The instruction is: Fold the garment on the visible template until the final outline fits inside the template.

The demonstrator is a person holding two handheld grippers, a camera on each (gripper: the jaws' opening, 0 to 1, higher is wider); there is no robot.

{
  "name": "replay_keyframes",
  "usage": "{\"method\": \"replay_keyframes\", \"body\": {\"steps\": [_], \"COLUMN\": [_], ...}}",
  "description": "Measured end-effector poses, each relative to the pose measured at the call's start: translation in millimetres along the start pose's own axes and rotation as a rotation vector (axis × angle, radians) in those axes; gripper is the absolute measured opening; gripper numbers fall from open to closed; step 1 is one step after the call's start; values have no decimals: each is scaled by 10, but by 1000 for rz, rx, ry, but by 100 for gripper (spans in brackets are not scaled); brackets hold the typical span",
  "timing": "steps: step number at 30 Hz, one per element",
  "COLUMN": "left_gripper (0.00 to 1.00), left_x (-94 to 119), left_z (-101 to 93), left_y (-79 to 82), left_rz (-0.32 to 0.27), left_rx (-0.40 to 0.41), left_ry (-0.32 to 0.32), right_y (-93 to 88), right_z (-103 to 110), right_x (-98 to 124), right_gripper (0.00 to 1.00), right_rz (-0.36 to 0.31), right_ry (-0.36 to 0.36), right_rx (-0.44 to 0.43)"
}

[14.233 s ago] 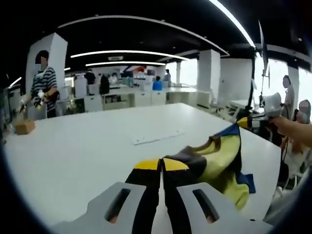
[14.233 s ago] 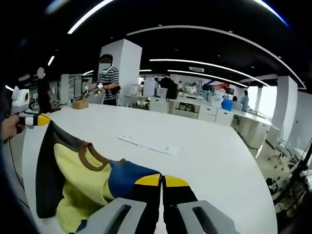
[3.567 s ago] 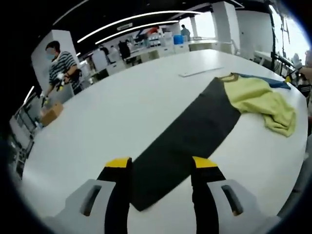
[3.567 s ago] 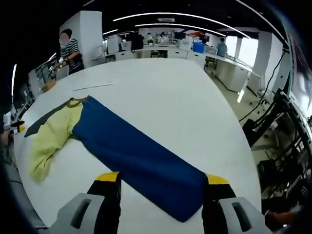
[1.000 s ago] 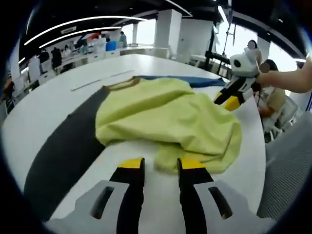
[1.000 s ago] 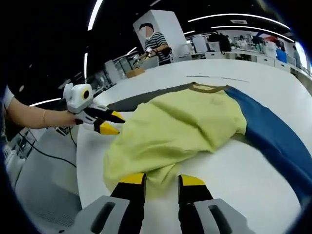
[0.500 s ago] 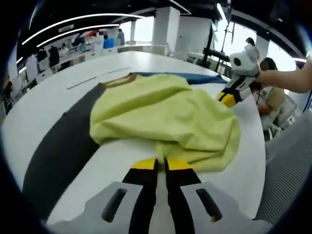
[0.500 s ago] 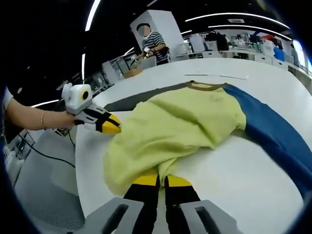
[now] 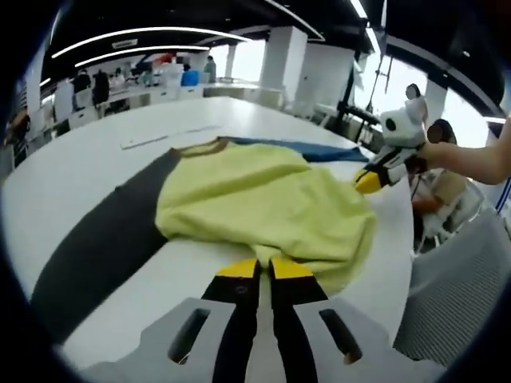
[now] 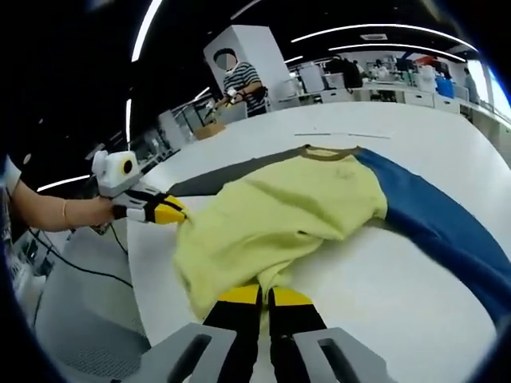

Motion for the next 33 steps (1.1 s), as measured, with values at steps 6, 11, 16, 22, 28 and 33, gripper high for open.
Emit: {"method": "replay_keyframes", "body": {"steps": [6,11,16,22,28,33], "left_gripper": [2,2,2,2,2,2], "left_x": [156,277,368,405,334,265], "left_z": [-70,-129,-92,-23,118,215], "left_y": [76,159,276,438,552,619], "left_rz": [-20,-44,-92,-132,-163,-177], "left_rx": [28,60,109,166,220,226], "left_ry": [-2,-1,31,50,113,151], "right_y": [103,188,327,549,750,877], "right_z": [61,127,218,258,215,159], "right_x": [123,199,238,216,104,-62], "right_gripper": [0,0,0,0,0,0], "right_rz": [-11,-26,-61,-86,-94,-85], "right_ry": [-23,-30,-21,-39,-79,-103], "right_rx": [9,0,-27,-34,-51,-62]}}
Point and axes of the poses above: the point that each gripper's makers call its tool centre point, and the gripper's own axes: x roughly backward along the fingers, z roughly to its left, y roughly out of its top, the point moved 3 cm from there along x, roughly backward along the fingers, and after that the axes turned 9 degrees about -x, right-handed, at the moved point
